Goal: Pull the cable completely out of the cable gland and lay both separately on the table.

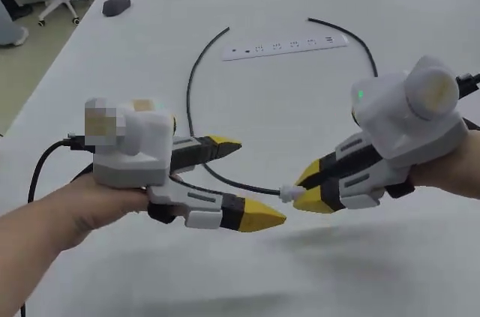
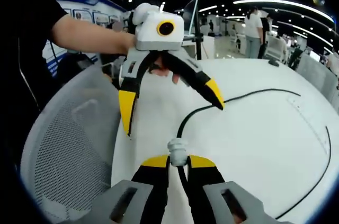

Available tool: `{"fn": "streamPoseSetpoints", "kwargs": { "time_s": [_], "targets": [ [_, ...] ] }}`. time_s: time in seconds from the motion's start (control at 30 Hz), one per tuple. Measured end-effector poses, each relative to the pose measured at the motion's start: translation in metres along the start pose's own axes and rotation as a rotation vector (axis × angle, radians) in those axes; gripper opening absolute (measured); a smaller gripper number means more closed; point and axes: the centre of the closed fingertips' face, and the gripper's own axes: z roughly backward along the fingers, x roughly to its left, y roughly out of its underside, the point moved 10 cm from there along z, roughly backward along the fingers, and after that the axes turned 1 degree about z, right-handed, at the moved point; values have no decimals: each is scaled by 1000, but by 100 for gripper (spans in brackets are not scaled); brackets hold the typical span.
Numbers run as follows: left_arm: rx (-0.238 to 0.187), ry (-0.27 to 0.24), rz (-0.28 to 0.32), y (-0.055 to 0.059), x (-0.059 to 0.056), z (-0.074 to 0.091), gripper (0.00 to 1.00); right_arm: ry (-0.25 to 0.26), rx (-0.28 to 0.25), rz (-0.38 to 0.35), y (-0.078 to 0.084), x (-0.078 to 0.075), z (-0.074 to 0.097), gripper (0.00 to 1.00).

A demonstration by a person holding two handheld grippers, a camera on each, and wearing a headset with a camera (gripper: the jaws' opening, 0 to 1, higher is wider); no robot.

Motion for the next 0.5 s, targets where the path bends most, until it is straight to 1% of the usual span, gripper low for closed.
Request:
{"fn": "streamPoseSetpoints", "kwargs": {
  "time_s": [0.03,0.1,0.13,0.17,0.23,0.27,0.33,0.4,0.43,0.47,0.5],
  "targets": [
    [10,15,13,2,0,-5,75,2,-3,6,-1,1,2,7],
    [15,43,6,3,-1,-10,67,2,-4,17,-1,3,4,7],
    [5,49,4,2,-1,-10,62,15,11,14,-1,2,6,7],
    [-10,49,2,1,0,-9,57,18,11,17,-1,2,7,7],
    [-26,73,21,0,1,-9,47,21,-5,17,-2,2,11,7],
    [-39,93,45,-2,0,-9,45,24,-7,17,-2,2,12,7],
    [-32,108,47,-2,0,-11,47,31,-11,40,-3,2,13,7],
    [-34,115,48,-2,0,-13,45,29,-4,51,-4,3,14,7],
    [-44,128,53,-2,0,-13,42,26,-12,62,-6,4,15,7],
    [-63,142,75,-3,0,-14,38,25,-11,69,-7,5,15,7],
    [-62,139,78,-3,1,-14,35,25,-10,79,-7,5,15,7]
  ]
}}
